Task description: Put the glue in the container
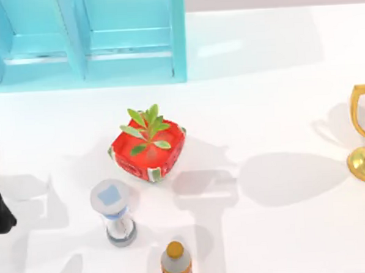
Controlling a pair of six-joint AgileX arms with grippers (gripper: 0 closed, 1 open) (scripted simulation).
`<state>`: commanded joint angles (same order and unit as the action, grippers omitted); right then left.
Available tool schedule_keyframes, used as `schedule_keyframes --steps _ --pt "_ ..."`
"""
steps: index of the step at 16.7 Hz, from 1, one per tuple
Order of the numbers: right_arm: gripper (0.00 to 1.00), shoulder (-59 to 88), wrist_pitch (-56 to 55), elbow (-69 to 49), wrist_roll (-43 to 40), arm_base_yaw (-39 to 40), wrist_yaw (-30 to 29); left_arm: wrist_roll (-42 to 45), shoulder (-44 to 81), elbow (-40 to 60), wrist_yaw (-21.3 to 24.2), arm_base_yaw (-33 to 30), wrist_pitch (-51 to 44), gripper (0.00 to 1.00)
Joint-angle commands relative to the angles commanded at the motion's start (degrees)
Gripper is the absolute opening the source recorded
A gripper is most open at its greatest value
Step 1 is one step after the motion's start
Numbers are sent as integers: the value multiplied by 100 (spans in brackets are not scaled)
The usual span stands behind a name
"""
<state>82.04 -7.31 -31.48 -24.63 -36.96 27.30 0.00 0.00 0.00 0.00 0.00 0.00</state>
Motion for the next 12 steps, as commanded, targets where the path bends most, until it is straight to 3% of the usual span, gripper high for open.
schedule_keyframes --steps 6,12 --pt "98 0 0 0 0 0 0 0 0 0 0 0 0 100" --pt "100 0 0 0 0 0 0 0 0 0 0 0 0 100"
